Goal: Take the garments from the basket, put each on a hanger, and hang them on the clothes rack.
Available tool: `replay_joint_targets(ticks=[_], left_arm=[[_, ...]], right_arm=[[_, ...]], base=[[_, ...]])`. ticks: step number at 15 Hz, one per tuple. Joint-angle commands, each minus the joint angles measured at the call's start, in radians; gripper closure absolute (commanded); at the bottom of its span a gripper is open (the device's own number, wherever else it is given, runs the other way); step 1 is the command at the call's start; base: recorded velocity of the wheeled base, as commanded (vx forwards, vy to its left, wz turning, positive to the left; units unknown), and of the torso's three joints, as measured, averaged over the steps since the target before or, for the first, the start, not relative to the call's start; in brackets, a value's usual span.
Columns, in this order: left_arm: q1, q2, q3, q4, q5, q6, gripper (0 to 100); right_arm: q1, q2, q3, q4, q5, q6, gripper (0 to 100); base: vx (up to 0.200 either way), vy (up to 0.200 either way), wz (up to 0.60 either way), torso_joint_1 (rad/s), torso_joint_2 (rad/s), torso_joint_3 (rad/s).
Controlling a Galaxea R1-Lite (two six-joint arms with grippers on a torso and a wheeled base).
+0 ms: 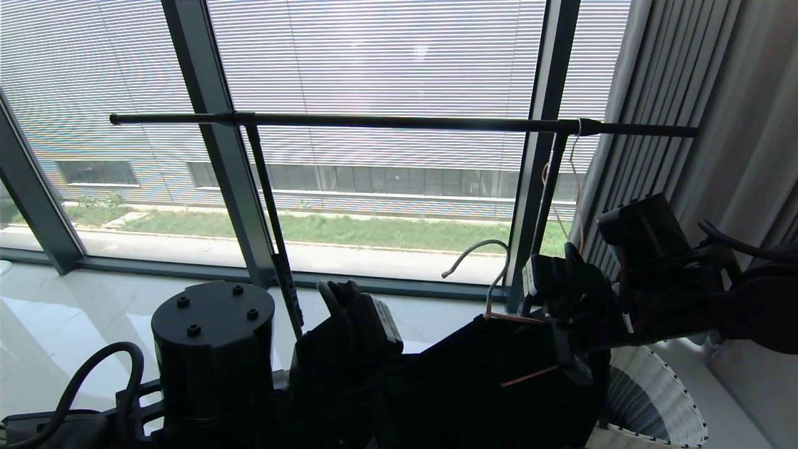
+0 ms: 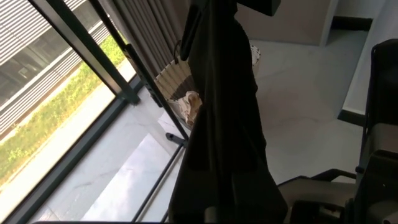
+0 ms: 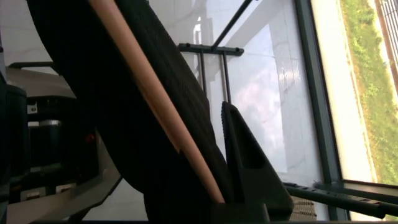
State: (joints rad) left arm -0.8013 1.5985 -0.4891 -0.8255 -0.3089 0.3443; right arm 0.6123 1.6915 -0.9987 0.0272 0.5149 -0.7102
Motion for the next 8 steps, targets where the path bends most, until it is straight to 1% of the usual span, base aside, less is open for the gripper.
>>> replay_joint_targets(ticks=[1, 3, 4, 5, 6, 7, 8], left_arm=[[-0.003, 0.0, 0.0, 0.0, -0.002, 0.001, 100], [-0.004, 0.0, 0.001, 0.0, -0.001, 0.002, 100], [-0.012, 0.003, 0.001, 0.0, 0.001, 0.001, 100], [-0.013, 0.004, 0.001, 0.0, 0.001, -0.001, 0], [-0.013, 0.004, 0.001, 0.0, 0.002, -0.001, 0], [-0.006, 0.006, 0.001, 0.0, 0.011, -0.002, 0], [0.019, 0.006, 0.001, 0.0, 0.034, -0.002, 0]], right_arm=[[0.0, -0.009, -0.001, -0.004, 0.001, 0.002, 100], [0.0, -0.024, 0.006, -0.03, 0.001, -0.002, 100], [0.0, -0.033, 0.025, -0.066, 0.002, -0.005, 100], [-0.002, -0.042, 0.048, -0.113, 0.002, -0.005, 100], [-0.002, -0.044, 0.06, -0.138, 0.002, -0.006, 100], [-0.016, -0.058, 0.12, -0.256, 0.001, -0.045, 100], [-0.029, -0.067, 0.163, -0.325, 0.002, -0.072, 100]], base=[[0.0, 0.0, 0.0, 0.0, 0.0, 0.0], [0.0, 0.0, 0.0, 0.0, 0.0, 0.0], [0.0, 0.0, 0.0, 0.0, 0.0, 0.0], [0.0, 0.0, 0.0, 0.0, 0.0, 0.0], [0.0, 0.0, 0.0, 0.0, 0.0, 0.0], [0.0, 0.0, 0.0, 0.0, 0.0, 0.0], [0.0, 0.0, 0.0, 0.0, 0.0, 0.0]])
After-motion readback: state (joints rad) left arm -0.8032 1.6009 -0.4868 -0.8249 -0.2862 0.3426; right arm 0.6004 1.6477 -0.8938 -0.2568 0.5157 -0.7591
